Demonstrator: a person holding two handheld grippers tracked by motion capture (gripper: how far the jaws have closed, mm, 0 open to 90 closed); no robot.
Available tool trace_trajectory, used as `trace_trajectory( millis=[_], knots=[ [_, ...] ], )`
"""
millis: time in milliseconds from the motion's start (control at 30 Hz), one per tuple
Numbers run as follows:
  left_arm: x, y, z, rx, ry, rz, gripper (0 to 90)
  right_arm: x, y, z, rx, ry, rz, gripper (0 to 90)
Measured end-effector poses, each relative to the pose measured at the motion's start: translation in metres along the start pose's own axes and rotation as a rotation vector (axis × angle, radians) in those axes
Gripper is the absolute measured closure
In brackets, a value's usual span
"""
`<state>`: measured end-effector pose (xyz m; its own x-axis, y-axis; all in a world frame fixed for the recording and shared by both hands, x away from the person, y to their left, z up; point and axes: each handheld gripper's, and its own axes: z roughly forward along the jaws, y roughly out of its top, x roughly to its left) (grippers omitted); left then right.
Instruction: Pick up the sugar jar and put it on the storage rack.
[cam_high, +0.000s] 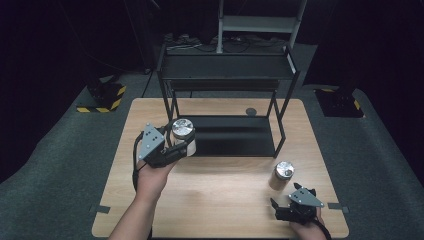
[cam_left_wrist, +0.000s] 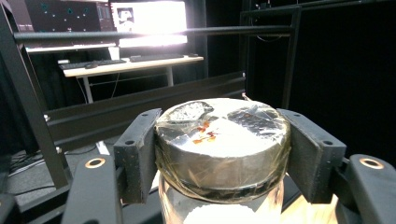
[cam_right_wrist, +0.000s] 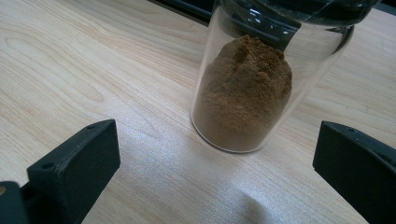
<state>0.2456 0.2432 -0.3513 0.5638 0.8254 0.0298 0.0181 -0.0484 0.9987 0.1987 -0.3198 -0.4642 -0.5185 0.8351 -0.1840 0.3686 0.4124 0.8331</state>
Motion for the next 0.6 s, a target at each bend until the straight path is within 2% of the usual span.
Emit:
trace_trajectory(
  millis=[600],
  knots=[
    [0.003,0.027,0.014,-0.039,0.001,0.019,34.4,-0.001,-0.002,-0.001,-0.008,0.002,0.007,0.0]
  ],
)
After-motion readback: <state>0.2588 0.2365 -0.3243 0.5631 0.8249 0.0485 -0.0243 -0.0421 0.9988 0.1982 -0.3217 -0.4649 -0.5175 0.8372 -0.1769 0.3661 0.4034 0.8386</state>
